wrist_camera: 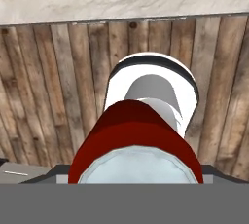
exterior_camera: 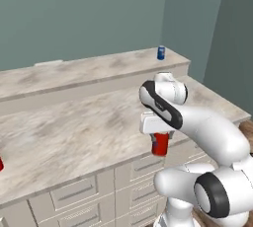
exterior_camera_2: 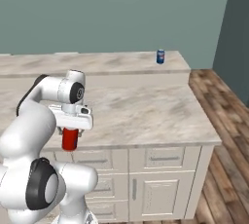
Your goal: Four empty soda cans are scattered around the kitchen. Gather all the cans and cluster them next to the stove for recycling.
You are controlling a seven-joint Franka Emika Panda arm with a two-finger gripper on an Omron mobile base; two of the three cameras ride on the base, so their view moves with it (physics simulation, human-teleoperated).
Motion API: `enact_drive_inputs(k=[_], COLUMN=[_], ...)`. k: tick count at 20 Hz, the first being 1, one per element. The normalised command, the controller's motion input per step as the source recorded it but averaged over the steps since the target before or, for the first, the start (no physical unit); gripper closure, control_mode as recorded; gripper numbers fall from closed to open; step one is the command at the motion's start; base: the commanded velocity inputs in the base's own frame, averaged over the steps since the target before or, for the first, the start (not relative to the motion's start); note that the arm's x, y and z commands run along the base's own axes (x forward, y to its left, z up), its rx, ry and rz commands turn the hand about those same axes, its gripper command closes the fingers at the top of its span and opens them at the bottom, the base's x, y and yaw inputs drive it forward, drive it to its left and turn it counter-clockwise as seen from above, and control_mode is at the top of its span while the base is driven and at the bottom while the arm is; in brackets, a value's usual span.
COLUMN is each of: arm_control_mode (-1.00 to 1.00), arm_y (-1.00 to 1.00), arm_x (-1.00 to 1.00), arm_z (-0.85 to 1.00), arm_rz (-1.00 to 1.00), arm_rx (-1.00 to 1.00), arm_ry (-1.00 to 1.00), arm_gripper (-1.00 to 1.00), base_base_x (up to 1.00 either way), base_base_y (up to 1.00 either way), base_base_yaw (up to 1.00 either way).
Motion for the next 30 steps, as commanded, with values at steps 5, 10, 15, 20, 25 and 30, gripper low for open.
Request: enact_drive_inputs(k=[5,10,15,20,25,30], arm_control_mode=[1.00,1.00,1.00,1.00,1.00,1.00], arm_y=[0.00,0.00,0.00,0.00,0.00,0.00], arm_x=[0.00,0.00,0.00,0.00,0.00,0.00], arm_z=[0.00,0.00,0.00,0.00,0.00,0.00], arm_rz=[0.00,0.00,0.00,0.00,0.00,0.00], arm_rx=[0.00,0.00,0.00,0.00,0.00,0.00], arm_ry=[0.00,0.00,0.00,0.00,0.00,0.00], arm_gripper=[1.00,1.00,1.00,1.00,1.00,1.00], base_base_x=[0.22,0.10,0.00,0.00,0.00,0.00], base_base_y=[0.55,0.64,0.68,0.56,0.43,0.36], base_base_yaw=[-0.03,0.00,0.01,0.12,0.12,0.11])
